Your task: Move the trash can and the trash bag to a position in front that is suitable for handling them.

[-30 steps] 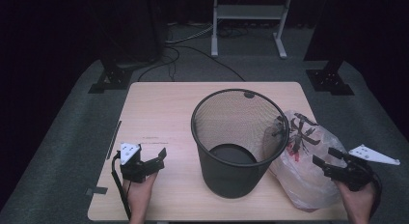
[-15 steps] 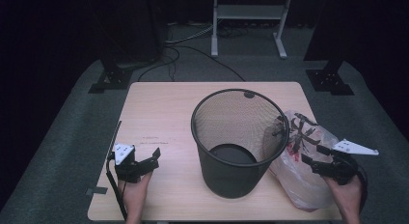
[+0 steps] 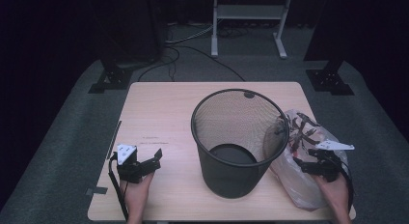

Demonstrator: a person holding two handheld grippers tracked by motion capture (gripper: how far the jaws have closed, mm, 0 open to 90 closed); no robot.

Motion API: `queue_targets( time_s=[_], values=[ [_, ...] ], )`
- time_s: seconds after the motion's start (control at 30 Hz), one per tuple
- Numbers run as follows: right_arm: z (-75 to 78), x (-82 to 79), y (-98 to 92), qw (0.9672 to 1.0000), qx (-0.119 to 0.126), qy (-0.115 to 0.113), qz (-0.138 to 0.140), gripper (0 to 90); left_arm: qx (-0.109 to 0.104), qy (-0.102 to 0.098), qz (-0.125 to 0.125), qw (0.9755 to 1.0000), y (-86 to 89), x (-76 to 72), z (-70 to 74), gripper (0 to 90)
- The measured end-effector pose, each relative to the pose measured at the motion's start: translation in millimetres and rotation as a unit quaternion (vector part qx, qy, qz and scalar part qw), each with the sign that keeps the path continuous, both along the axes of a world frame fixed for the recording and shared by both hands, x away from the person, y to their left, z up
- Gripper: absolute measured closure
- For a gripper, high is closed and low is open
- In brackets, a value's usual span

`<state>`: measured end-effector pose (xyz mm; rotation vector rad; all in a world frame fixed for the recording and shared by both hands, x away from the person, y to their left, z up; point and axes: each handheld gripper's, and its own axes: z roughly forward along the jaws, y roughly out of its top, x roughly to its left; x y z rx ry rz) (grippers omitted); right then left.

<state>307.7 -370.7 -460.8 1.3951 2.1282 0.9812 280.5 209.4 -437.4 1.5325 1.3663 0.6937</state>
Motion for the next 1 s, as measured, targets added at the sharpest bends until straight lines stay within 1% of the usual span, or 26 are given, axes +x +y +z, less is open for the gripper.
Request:
queue_targets(
  time_s=[0.07, 0.1, 0.13, 0.17, 0.2, 0.3, 0.33, 0.47, 0.6, 0.63, 0.67, 0.8, 0.83, 0.87, 0.9, 0.93, 0.97, 1.0],
  values=[
    [-4.7, 2.4, 0.3, 1.0, -0.004, 0.005, -0.002, 24.1, 0.0, 0.0, 0.0, 1.0, -0.1, 0.0, -0.1, 4.6],
    [-4.7, 2.4, 0.3, 1.0, -0.004, 0.005, -0.002, 24.1, 0.0, 0.0, 0.0, 1.0, -0.1, 0.0, -0.1, 4.6],
    [-8.6, 4.1, 2.2, 0.9999, -0.012, 0.011, -0.003, 24.1, -0.001, 0.0, 0.0, 1.0, -0.2, 0.0, -0.2, 4.6],
    [-8.6, 4.1, 2.2, 0.9999, -0.012, 0.011, -0.003, 24.1, -0.001, 0.0, 0.0, 1.0, -0.2, 0.0, -0.2, 4.7],
    [-11.5, 5.0, 4.1, 0.9997, -0.019, 0.016, -0.003, 24.1, -0.001, 0.0, 0.0, 1.0, -0.3, -0.1, -0.2, 4.6],
    [-13.7, 5.9, 4.6, 0.9995, -0.023, 0.02, -0.002, 24.1, -0.001, 0.0, 0.0, 1.0, -0.1, -0.2, 0.0, 4.7],
    [-16.4, 6.8, 5.6, 0.9993, -0.026, 0.026, -0.004, 24.4, -0.002, 0.0, 0.0, 1.0, 0.2, -0.3, 0.1, 4.7],
    [-17.9, 7.0, 6.7, 0.9992, -0.027, 0.029, -0.004, 26.8, -0.004, 0.001, 0.001, 1.0, 0.9, -0.5, 0.0, 4.7],
    [-17.1, 5.2, 6.6, 0.9994, -0.024, 0.023, -0.003, 38.3, -0.006, 0.0, 0.002, 1.0, 1.2, -0.7, 0.0, 4.7],
    [-17.1, 5.2, 6.6, 0.9994, -0.024, 0.023, -0.003, 38.3, -0.006, 0.001, 0.001, 1.0, 1.2, -0.9, 0.1, 4.7],
    [-16.6, 4.1, 6.0, 0.9995, -0.024, 0.02, 0.001, 46.7, -0.005, 0.001, 0.001, 1.0, 0.9, -1.0, 0.0, 4.7],
    [-15.7, 1.9, 6.1, 0.9996, -0.022, 0.019, 0.002, 61.5, -0.004, 0.001, 0.0, 1.0, 0.5, -1.1, 0.0, 4.7],
    [-15.7, 1.9, 6.1, 0.9996, -0.022, 0.019, 0.002, 61.5, -0.004, 0.001, 0.0, 1.0, 0.3, -1.1, 0.1, 4.7],
    [-15.2, 1.3, 6.3, 0.9995, -0.023, 0.02, 0.003, 68.7, -0.003, 0.001, 0.0, 1.0, 0.3, -1.1, 0.0, 4.7],
    [-15.2, 1.3, 6.3, 0.9995, -0.023, 0.02, 0.003, 68.7, -0.004, 0.001, 0.0, 1.0, 0.3, -1.1, -0.1, 4.7],
    [-14.7, 0.7, 6.8, 0.9995, -0.026, 0.02, 0.005, 72.2, -0.004, 0.001, 0.0, 1.0, 0.5, -1.1, -0.1, 4.7],
    [-14.7, 0.7, 6.8, 0.9995, -0.026, 0.02, 0.005, 72.2, -0.004, 0.001, 0.0, 1.0, 0.5, -1.1, -0.1, 4.7],
    [-14.1, 0.3, 7.7, 0.9993, -0.031, 0.02, 0.008, 76.1, -0.004, 0.001, 0.0, 1.0, 0.7, -1.3, 0.0, 4.7]
  ],
)
